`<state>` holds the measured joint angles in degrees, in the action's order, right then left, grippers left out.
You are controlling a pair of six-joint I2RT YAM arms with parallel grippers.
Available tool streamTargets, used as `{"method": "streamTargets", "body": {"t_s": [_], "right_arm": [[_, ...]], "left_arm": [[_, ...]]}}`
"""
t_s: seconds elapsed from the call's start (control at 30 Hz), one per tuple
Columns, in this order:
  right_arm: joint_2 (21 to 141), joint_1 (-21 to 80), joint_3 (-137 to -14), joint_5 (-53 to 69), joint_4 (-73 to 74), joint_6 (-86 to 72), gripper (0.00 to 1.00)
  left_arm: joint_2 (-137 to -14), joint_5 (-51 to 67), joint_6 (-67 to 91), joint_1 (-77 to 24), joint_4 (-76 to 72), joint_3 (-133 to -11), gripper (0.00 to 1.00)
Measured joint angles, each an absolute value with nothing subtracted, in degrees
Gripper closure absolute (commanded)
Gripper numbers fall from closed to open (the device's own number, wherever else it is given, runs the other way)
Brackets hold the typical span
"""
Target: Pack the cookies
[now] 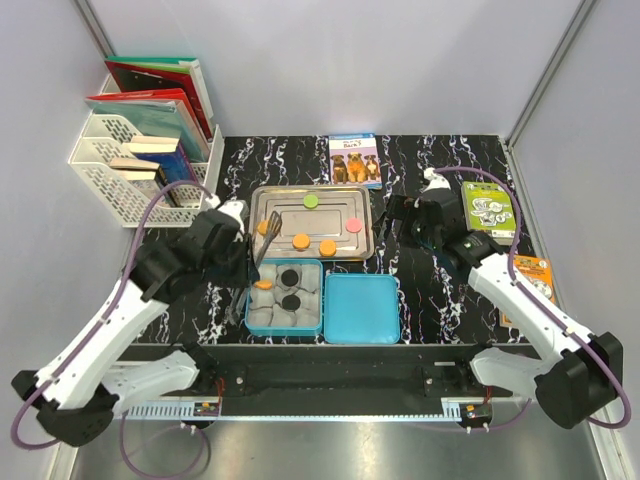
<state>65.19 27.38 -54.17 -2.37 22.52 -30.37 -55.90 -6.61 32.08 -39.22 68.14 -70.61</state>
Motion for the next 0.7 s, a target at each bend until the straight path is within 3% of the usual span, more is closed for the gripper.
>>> {"method": "streamTargets", "body": {"t_s": [0.27, 0.7], "right_arm": [[66.3, 27.4, -54.2, -2.3, 22.5, -30.8, 0.03], [66.3, 27.4, -52.8, -2.3, 22.7, -31.4, 0.02]], "left_arm": [[-50.6, -7.3, 38.1, -49.4, 67.3, -62.0, 1.0], [-51.4, -7.5, 40.6, -54.6, 61.1, -52.2, 1.0]]}}
